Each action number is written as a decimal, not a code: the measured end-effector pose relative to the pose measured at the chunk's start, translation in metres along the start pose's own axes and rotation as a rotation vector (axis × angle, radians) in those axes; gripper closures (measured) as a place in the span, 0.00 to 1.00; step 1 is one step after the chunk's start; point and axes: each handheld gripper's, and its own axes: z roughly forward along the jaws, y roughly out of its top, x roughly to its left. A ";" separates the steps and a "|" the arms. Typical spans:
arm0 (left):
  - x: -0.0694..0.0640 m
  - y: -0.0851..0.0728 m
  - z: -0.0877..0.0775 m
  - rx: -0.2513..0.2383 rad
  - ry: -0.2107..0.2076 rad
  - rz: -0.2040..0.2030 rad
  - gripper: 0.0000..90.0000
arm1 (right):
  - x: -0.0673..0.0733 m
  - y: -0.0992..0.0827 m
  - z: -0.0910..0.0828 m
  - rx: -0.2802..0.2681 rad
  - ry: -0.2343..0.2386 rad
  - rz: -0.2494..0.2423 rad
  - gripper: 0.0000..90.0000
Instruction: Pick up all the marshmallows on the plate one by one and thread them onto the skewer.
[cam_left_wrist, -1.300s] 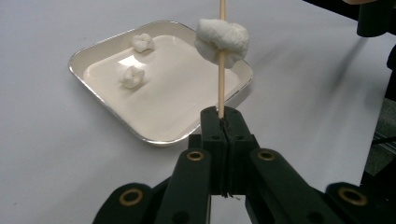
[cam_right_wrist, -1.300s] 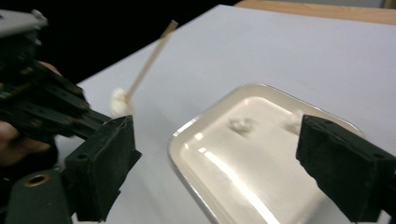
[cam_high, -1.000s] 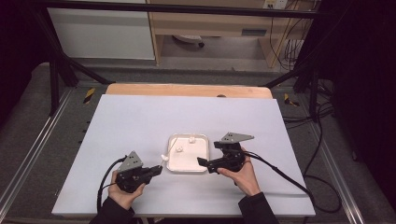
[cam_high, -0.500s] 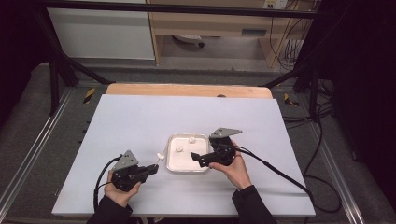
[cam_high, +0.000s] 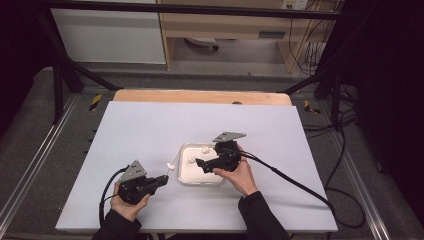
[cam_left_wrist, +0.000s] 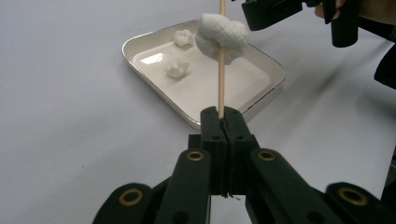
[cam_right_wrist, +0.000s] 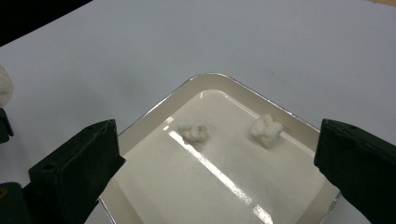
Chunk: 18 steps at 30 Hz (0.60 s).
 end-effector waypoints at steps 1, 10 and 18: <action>0.000 0.000 0.000 -0.001 0.000 -0.001 0.98 | 0.000 0.001 0.002 -0.003 0.004 0.003 0.01; 0.001 0.000 0.000 -0.002 0.001 -0.004 0.98 | 0.003 0.005 0.026 0.030 0.003 -0.009 0.07; 0.001 0.000 0.000 -0.001 0.001 -0.004 0.98 | 0.006 0.005 0.045 0.047 0.029 -0.022 0.17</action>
